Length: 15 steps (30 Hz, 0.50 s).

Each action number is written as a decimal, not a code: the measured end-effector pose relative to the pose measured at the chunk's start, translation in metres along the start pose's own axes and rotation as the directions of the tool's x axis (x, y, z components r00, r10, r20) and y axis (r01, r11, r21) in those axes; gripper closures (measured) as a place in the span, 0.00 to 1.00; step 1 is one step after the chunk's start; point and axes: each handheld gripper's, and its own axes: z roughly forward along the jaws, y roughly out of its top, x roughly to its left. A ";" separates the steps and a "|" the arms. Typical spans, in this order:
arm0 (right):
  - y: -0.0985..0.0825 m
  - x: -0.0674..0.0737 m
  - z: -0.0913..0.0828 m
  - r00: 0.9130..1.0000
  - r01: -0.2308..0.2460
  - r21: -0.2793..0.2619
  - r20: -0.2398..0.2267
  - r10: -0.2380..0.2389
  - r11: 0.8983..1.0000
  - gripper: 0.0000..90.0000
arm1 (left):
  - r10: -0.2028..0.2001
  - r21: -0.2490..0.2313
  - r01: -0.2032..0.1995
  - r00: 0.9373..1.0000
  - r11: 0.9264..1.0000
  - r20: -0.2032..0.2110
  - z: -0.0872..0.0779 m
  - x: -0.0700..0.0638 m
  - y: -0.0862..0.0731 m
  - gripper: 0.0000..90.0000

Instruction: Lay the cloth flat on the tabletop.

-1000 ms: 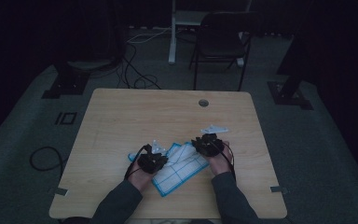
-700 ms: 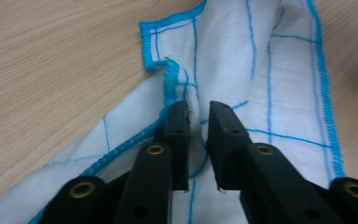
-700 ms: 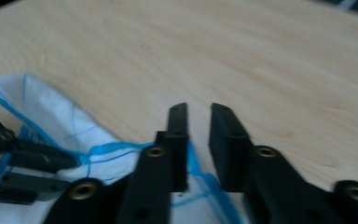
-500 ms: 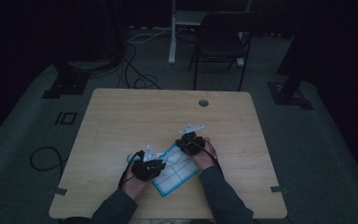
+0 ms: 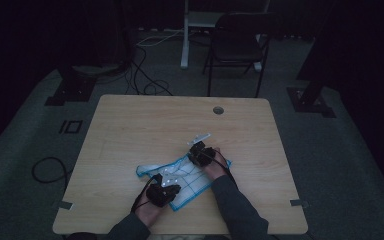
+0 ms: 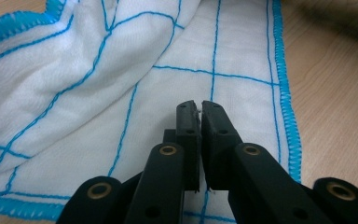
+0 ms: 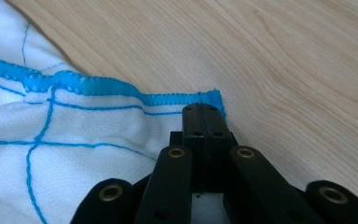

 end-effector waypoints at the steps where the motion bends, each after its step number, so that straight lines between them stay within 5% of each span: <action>1: 0.000 0.000 0.000 1.000 0.000 0.000 0.000 0.000 1.000 1.00 | 0.000 0.000 0.000 1.000 1.000 0.000 0.000 0.000 0.000 0.97; 15: -0.003 -0.025 -0.005 0.997 -0.056 0.021 0.060 0.055 0.998 1.00 | 0.006 -0.005 -0.007 1.000 1.000 -0.030 -0.011 0.007 -0.013 0.98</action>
